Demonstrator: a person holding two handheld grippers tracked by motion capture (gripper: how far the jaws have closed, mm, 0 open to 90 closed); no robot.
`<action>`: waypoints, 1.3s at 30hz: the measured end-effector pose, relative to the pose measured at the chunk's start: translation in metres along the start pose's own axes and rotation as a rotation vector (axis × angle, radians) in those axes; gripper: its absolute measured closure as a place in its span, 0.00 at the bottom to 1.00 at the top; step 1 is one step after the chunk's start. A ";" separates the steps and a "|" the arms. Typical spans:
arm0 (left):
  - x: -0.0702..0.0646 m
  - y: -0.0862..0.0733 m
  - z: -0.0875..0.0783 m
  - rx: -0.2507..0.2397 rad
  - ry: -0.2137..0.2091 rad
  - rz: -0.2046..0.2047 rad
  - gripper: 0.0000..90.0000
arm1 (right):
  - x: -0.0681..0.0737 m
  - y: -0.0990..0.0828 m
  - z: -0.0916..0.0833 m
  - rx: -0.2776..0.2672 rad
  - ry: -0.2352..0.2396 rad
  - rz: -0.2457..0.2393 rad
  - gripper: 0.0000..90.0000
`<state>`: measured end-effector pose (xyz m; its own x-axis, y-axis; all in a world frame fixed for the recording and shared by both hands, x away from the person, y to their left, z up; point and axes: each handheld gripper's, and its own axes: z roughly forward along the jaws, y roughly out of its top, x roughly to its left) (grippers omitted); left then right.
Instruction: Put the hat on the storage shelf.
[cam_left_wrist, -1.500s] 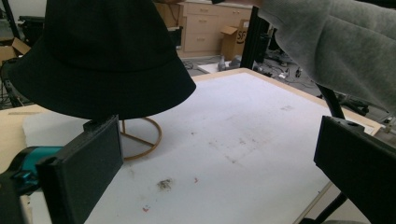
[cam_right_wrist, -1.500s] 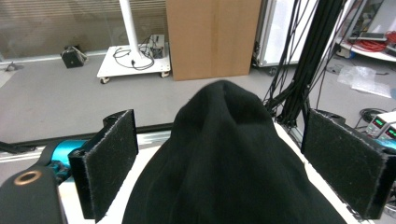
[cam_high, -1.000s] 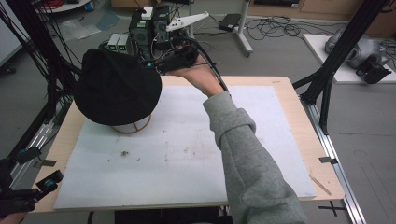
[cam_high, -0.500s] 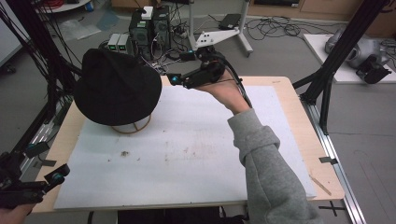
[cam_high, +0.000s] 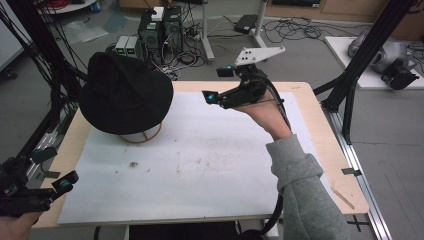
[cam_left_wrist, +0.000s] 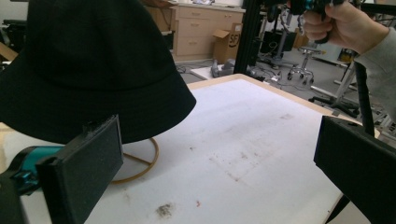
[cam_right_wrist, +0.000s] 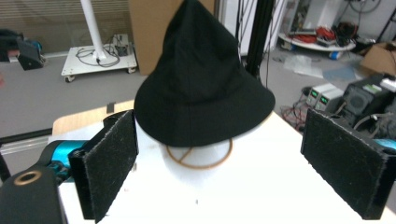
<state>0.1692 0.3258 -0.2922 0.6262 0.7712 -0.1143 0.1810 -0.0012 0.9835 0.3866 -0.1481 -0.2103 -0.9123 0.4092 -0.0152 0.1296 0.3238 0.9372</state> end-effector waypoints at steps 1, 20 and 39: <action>0.000 0.000 0.002 0.002 -0.002 0.001 0.02 | 0.000 -0.003 -0.003 0.004 -0.005 0.004 0.12; 0.009 -0.001 0.029 0.016 -0.017 -0.004 0.02 | 0.018 -0.086 -0.075 -0.043 -0.195 0.067 0.12; 0.014 -0.005 0.046 0.040 -0.026 -0.003 0.02 | 0.030 -0.143 -0.137 -0.116 -0.327 0.151 0.12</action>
<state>0.2118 0.3073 -0.3055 0.6453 0.7543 -0.1211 0.2129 -0.0253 0.9767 0.2877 -0.2995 -0.2970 -0.7118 0.7016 0.0328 0.1911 0.1485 0.9703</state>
